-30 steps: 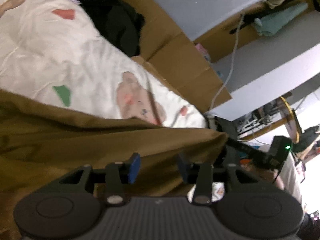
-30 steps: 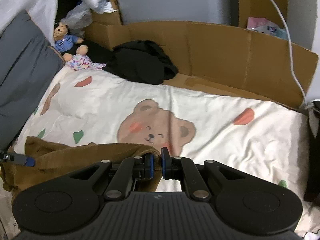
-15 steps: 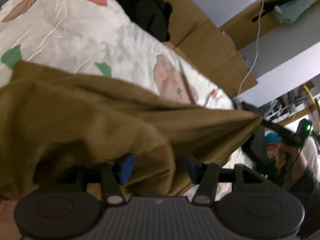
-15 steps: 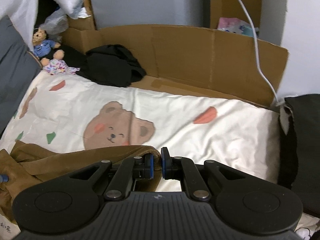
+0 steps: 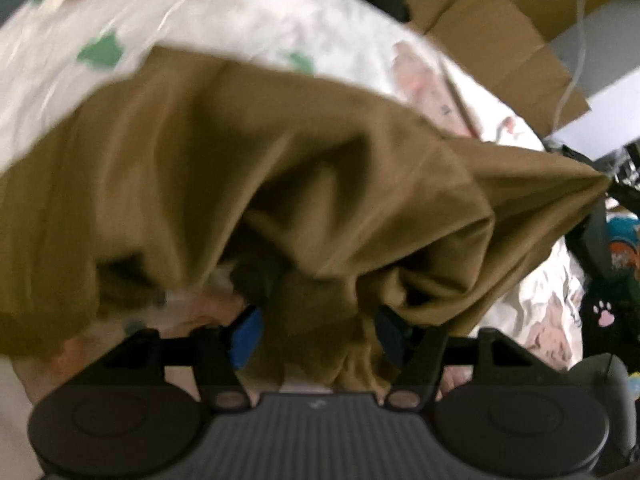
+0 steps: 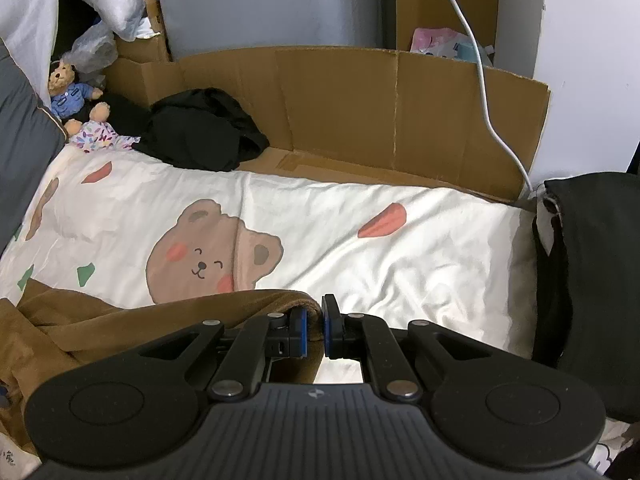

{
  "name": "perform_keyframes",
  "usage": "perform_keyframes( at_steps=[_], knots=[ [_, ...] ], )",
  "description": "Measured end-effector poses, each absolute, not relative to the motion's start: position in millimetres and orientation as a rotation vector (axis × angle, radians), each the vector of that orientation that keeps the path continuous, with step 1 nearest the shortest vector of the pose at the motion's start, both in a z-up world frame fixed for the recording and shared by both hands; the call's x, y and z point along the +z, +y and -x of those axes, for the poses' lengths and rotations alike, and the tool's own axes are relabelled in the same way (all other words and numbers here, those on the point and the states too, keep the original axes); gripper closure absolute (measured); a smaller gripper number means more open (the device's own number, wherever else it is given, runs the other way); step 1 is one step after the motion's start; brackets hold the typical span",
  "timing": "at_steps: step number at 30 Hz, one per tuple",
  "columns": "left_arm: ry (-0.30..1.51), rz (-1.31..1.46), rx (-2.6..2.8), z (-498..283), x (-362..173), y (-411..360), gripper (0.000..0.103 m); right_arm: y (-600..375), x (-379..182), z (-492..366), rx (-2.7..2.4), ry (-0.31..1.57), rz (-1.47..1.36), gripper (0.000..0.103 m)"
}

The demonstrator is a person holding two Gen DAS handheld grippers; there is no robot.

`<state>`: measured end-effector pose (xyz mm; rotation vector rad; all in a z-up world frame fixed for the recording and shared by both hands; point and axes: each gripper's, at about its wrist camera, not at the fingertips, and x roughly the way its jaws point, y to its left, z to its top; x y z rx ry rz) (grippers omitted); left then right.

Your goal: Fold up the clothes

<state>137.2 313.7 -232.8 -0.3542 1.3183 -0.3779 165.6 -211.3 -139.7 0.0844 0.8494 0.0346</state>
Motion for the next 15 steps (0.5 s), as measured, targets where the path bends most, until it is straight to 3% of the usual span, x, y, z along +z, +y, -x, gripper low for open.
perform_keyframes(
  at_steps=[2,3,5,6,15],
  knots=[
    [1.333,0.367,-0.391,-136.6,-237.5,311.1,0.038,-210.8,-140.3,-164.9,0.036,0.852,-0.086,0.095],
    [1.338,0.371,-0.401,-136.4,-239.1,310.2,0.043,-210.8,-140.5,-164.5,0.036,0.853,-0.087,0.095],
    [1.353,0.398,-0.427,-137.7,-242.4,311.0,0.079,-210.8,-140.8,-163.8,0.036,0.854,-0.089,0.095],
    [1.357,0.427,-0.427,-139.9,-243.0,314.7,0.086,-210.9,-141.0,-163.5,0.036,0.855,-0.09,0.095],
    [1.277,0.522,-0.437,-154.0,-216.3,340.4,0.086,-211.1,-142.6,-160.3,0.038,0.862,-0.098,0.095]
  ],
)
